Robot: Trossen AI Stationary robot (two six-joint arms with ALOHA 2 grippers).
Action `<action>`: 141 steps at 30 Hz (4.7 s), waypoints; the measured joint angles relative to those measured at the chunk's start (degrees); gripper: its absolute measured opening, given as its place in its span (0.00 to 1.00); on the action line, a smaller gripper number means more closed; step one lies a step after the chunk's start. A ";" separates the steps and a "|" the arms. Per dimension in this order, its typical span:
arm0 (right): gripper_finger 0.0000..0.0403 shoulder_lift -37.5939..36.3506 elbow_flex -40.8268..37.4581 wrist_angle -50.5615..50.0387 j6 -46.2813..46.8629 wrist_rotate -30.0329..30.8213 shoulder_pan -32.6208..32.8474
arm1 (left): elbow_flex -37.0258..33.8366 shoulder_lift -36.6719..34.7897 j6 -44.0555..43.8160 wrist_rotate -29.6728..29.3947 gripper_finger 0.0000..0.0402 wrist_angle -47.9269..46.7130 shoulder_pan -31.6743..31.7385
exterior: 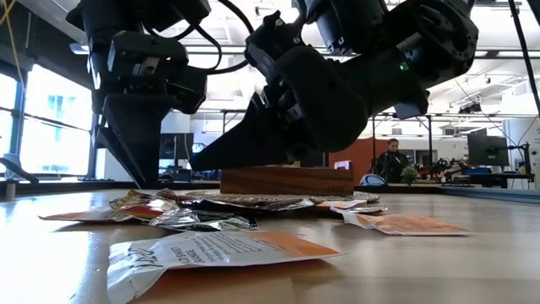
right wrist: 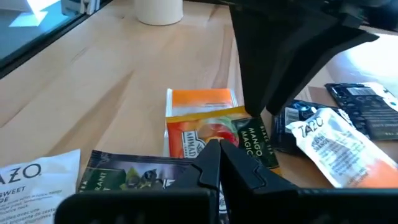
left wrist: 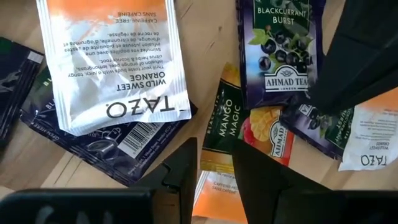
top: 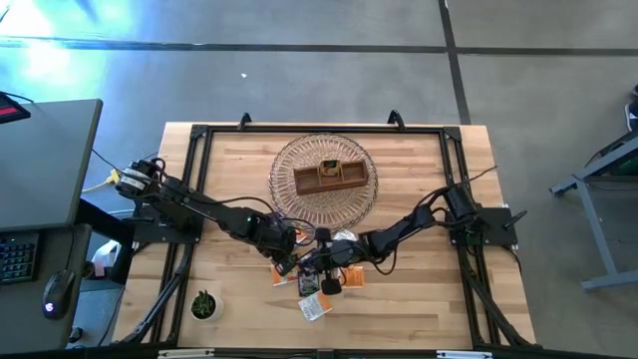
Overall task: Pick & Place Tea
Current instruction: Put the orange tea bag into the middle section of the wooden organizer
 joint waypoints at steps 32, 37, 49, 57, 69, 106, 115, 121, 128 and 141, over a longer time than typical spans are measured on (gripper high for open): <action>0.00 0.00 -0.04 -7.54 3.10 -3.55 1.48 | -0.11 4.39 0.22 4.70 0.25 7.74 0.04; 0.00 0.00 -0.04 -8.35 2.99 -2.45 1.73 | -0.11 4.37 -0.15 5.21 0.25 7.74 0.04; 0.00 6.77 0.24 -0.69 2.71 -2.93 1.55 | -0.08 4.49 -0.46 4.40 0.25 8.44 0.07; 0.00 6.54 0.20 -2.35 2.96 -2.53 1.03 | 0.02 6.43 0.00 5.16 0.21 9.82 0.09; 0.00 4.34 -0.02 -4.66 2.18 -2.46 0.81 | 0.21 6.32 0.49 3.37 0.02 5.82 0.04; 0.01 -39.97 -37.85 -8.86 1.54 7.32 -3.06 | 24.10 5.38 57.25 -27.79 0.00 -3.91 23.33; 0.01 -40.36 -41.21 -7.58 -0.55 9.27 -3.06 | 25.87 14.62 71.11 -40.54 0.00 4.38 23.30; 0.01 -40.61 -41.53 -7.94 -0.75 9.31 -3.06 | 27.14 19.00 76.78 -43.29 0.00 5.68 23.67; 0.01 -40.61 -41.51 -7.79 -0.71 9.33 -3.06 | 27.28 20.24 78.51 -46.14 0.01 5.78 23.65; 0.04 -40.61 -41.51 -3.59 -1.68 13.07 -3.08 | 31.46 20.24 73.57 -40.32 0.34 -1.46 23.09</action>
